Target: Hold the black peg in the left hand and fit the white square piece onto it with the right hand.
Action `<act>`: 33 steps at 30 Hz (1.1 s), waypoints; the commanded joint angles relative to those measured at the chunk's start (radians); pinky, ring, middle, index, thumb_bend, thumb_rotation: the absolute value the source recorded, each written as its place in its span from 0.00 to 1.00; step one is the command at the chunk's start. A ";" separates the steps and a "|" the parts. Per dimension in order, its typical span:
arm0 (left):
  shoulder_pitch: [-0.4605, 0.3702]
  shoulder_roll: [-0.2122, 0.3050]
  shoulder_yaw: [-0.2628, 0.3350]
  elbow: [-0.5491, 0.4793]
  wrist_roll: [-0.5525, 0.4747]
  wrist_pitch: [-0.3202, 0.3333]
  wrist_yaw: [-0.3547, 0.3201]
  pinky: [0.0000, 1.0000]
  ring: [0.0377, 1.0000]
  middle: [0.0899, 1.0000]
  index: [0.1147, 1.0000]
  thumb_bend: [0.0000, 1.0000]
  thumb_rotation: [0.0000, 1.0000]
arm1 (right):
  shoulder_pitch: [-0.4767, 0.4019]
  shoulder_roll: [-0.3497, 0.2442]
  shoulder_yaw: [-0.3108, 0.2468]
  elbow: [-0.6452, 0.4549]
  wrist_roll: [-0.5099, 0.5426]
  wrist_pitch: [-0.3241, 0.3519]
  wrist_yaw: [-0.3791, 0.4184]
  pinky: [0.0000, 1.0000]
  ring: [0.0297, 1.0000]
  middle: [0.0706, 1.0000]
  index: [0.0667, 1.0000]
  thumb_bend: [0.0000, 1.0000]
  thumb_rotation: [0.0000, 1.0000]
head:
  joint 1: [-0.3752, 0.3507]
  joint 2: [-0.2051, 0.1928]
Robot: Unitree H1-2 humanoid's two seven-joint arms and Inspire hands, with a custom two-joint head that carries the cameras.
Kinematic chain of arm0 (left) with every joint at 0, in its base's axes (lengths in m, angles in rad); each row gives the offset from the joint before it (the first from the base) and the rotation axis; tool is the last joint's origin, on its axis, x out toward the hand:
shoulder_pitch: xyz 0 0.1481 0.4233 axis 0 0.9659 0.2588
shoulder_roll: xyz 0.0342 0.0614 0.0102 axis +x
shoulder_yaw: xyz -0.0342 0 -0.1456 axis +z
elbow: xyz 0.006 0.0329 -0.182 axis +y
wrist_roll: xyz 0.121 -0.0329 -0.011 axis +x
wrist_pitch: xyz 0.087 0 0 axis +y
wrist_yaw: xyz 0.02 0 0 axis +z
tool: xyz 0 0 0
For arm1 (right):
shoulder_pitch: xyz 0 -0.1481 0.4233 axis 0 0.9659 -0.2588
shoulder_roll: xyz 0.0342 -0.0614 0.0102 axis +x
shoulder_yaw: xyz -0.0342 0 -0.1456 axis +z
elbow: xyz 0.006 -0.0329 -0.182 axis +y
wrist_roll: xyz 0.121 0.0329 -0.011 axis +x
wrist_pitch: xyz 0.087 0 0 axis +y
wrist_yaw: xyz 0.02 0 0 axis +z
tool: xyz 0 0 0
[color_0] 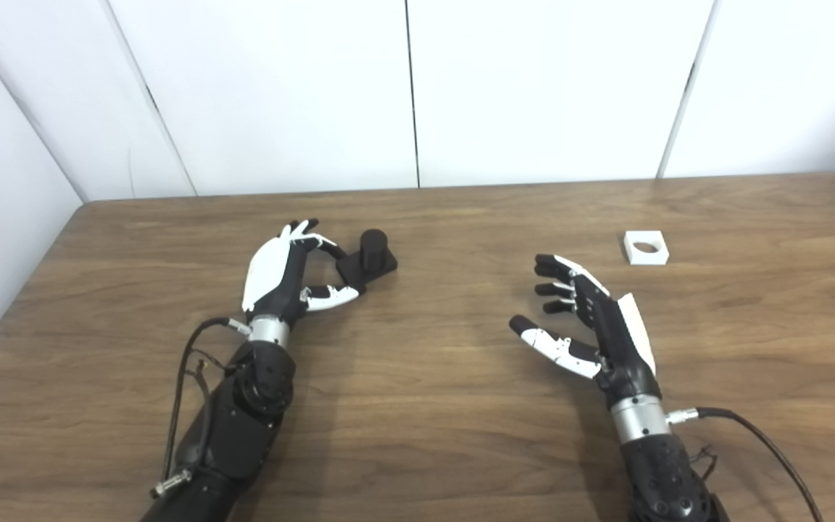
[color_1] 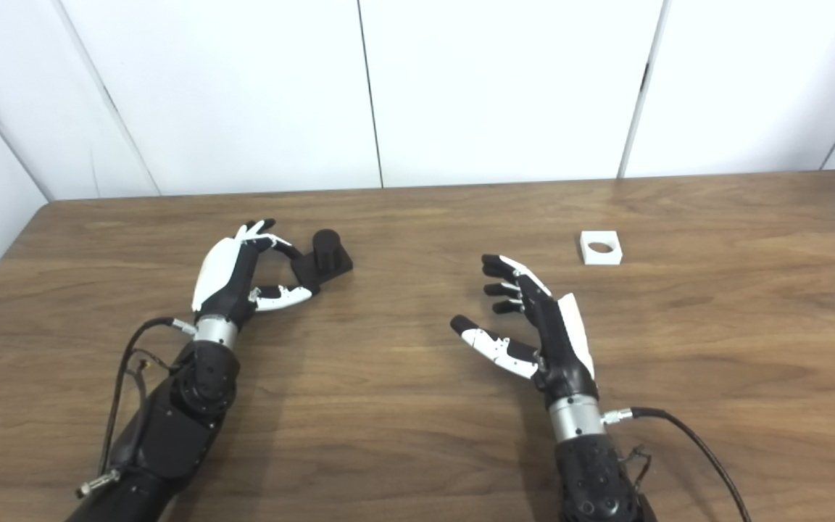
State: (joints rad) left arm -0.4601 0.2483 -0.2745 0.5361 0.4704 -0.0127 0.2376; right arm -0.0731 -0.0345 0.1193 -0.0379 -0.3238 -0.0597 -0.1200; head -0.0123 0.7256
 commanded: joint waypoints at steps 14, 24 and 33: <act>0.041 0.044 -0.166 -0.021 0.031 -0.112 -0.212 1.00 1.00 0.97 0.42 0.52 0.08 | -0.006 -0.038 -0.024 -0.006 0.005 -0.023 0.000 0.64 0.73 0.79 0.79 0.57 0.34 | -0.003 0.004; 0.052 0.069 -0.242 -0.076 0.005 -0.214 -0.305 1.00 1.00 0.97 0.42 0.52 0.08 | -0.011 -0.039 -0.027 -0.002 0.004 -0.039 -0.008 0.63 0.72 0.79 0.80 0.56 0.32 | -0.007 0.006; 0.092 0.097 -0.281 -0.223 0.017 -0.221 -0.372 1.00 1.00 0.98 0.42 0.52 0.08 | -0.015 -0.044 -0.035 0.007 0.002 -0.051 -0.013 0.64 0.73 0.79 0.80 0.56 0.33 | -0.005 0.006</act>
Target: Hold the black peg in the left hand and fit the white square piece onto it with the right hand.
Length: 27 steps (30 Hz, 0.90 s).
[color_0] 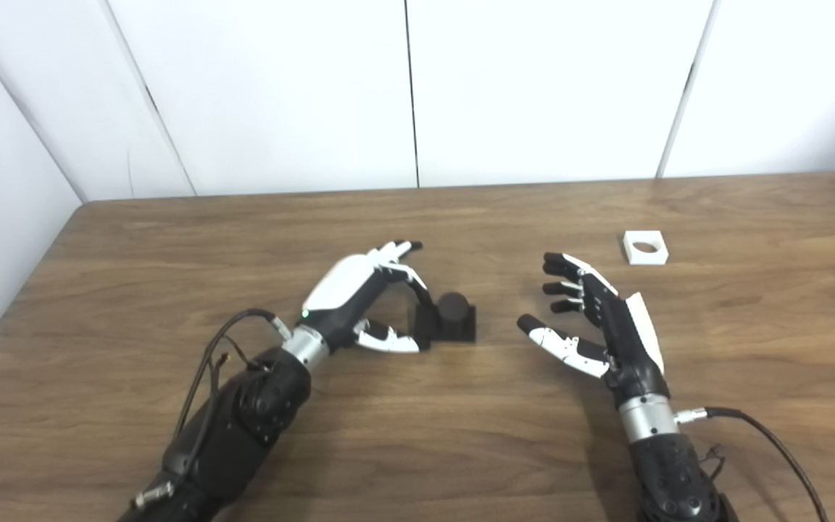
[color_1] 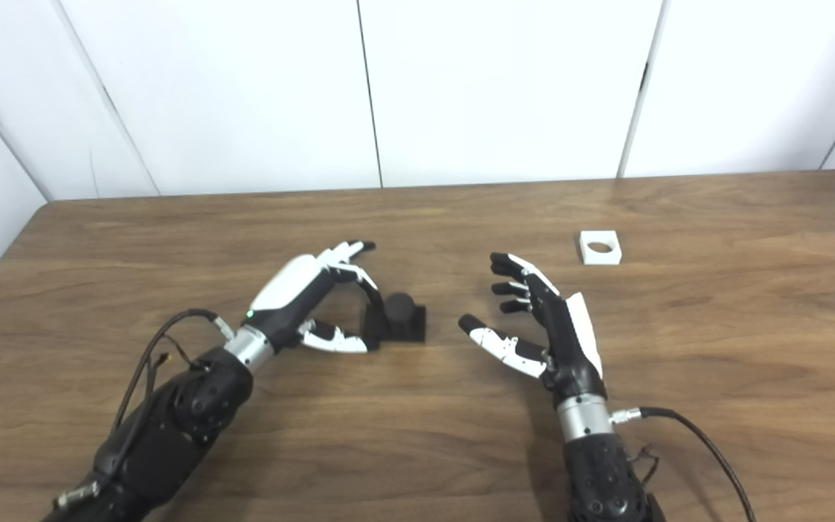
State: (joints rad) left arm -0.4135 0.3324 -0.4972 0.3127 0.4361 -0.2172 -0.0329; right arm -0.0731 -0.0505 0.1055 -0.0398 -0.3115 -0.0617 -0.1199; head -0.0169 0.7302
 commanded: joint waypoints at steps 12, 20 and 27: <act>0.052 0.020 -0.098 -0.018 0.136 -0.029 -0.097 1.00 1.00 0.99 0.43 0.52 0.08 | -0.017 -0.026 -0.025 0.004 -0.011 -0.041 -0.011 0.64 0.72 0.79 0.79 0.56 0.33 | -0.003 0.004; 0.044 0.009 -0.085 -0.003 0.165 -0.003 -0.088 1.00 1.00 1.00 0.43 0.52 0.09 | -0.012 -0.024 -0.030 -0.002 -0.010 -0.040 -0.014 0.63 0.72 0.79 0.79 0.56 0.32 | -0.002 0.007; 0.049 0.009 -0.076 -0.001 0.166 0.002 -0.080 1.00 1.00 1.00 0.43 0.52 0.09 | -0.015 -0.029 -0.045 -0.011 -0.019 -0.034 -0.022 0.65 0.73 0.79 0.79 0.59 0.27 | -0.016 0.001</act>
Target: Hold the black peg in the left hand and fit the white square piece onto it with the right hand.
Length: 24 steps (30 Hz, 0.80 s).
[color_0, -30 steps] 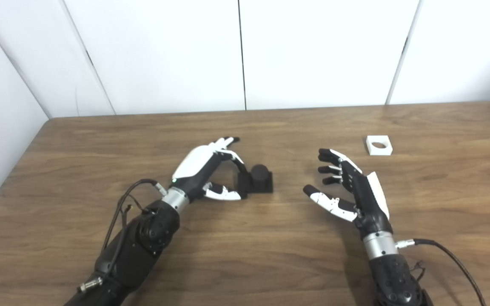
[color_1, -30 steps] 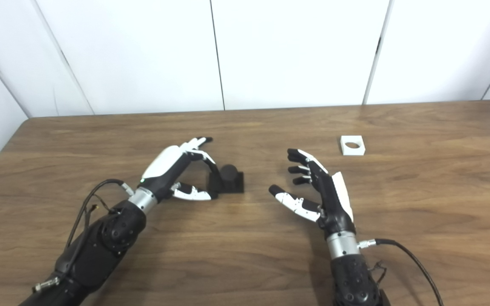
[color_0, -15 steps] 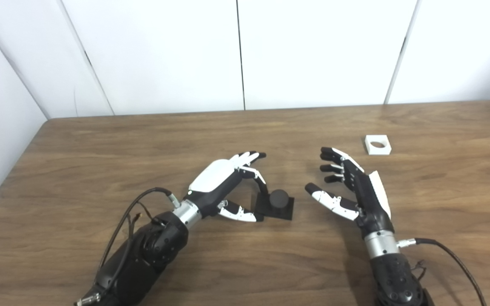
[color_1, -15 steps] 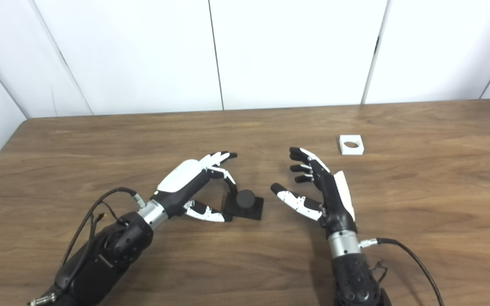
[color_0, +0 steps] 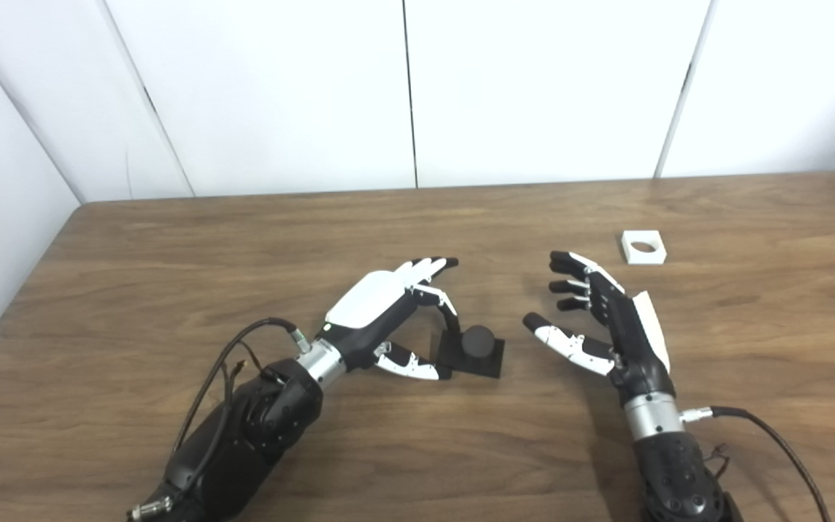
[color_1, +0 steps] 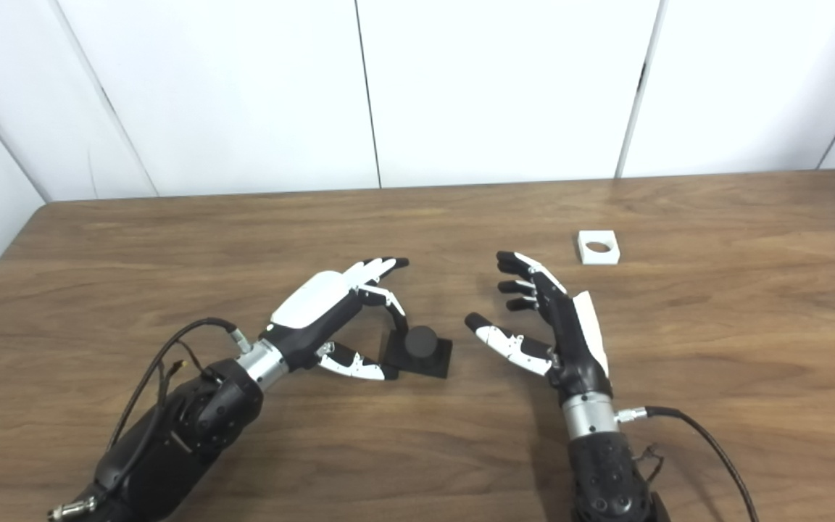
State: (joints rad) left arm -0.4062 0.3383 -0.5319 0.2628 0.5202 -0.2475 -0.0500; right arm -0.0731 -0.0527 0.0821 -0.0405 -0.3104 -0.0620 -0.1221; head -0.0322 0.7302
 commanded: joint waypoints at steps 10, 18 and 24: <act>0.030 -0.009 -0.065 0.067 0.229 0.191 -0.046 1.00 1.00 1.00 0.64 0.88 0.37 | -0.027 -0.045 -0.053 -0.004 0.005 -0.052 -0.019 0.64 0.73 0.78 0.78 0.59 0.28 | 0.001 0.006; 0.022 -0.011 -0.072 0.075 0.273 0.246 -0.092 1.00 1.00 1.00 0.75 0.94 0.47 | -0.019 -0.044 -0.048 -0.014 0.000 -0.046 -0.018 0.64 0.73 0.78 0.79 0.57 0.28 | 0.000 0.012; 0.027 -0.016 -0.069 0.076 0.267 0.244 -0.075 1.00 1.00 1.00 0.72 0.93 0.47 | -0.015 -0.043 -0.049 -0.013 0.005 -0.050 -0.018 0.64 0.73 0.78 0.79 0.57 0.27 | 0.000 0.014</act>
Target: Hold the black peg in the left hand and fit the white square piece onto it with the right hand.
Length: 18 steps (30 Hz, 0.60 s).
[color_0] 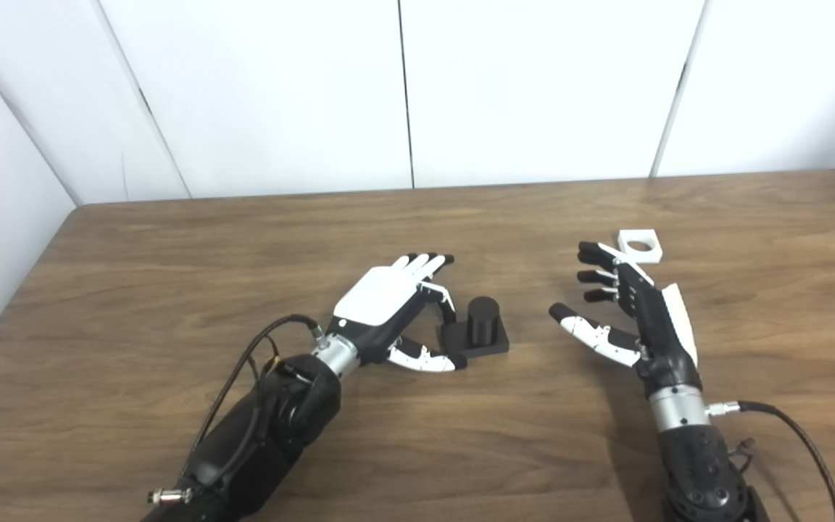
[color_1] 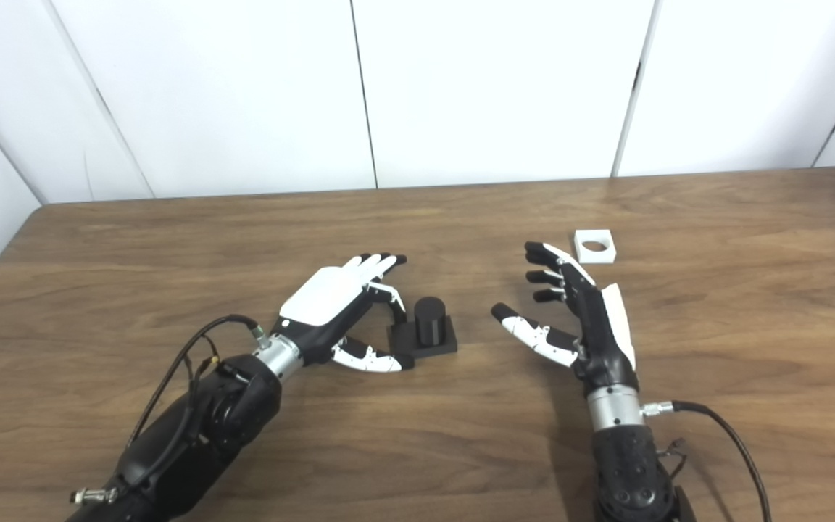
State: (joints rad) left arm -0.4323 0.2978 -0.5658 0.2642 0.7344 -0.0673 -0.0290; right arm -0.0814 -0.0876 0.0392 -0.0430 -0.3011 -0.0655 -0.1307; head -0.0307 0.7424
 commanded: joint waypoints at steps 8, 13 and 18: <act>0.062 0.021 -0.017 0.073 0.034 0.051 -0.078 1.00 1.00 1.00 0.65 0.91 0.45 | -0.006 -0.005 -0.010 -0.014 -0.004 -0.033 -0.013 0.65 0.73 0.79 0.79 0.58 0.28 | 0.000 0.002; 0.066 0.022 -0.011 0.071 0.038 0.049 -0.075 1.00 1.00 1.00 0.63 0.90 0.43 | -0.015 -0.008 -0.022 -0.020 -0.012 -0.022 -0.022 0.66 0.74 0.79 0.79 0.60 0.30 | -0.002 0.000; 0.069 0.022 -0.008 0.065 0.036 0.051 -0.078 1.00 1.00 1.00 0.63 0.90 0.42 | -0.037 -0.064 -0.024 -0.031 -0.145 0.019 -0.052 0.67 0.75 0.79 0.77 0.62 0.35 | -0.007 -0.004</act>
State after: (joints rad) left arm -0.4198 0.2878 -0.5469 0.2644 0.7283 -0.0678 -0.0258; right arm -0.0842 -0.0969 0.0258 -0.0499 -0.3748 -0.0507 -0.1627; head -0.0368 0.7379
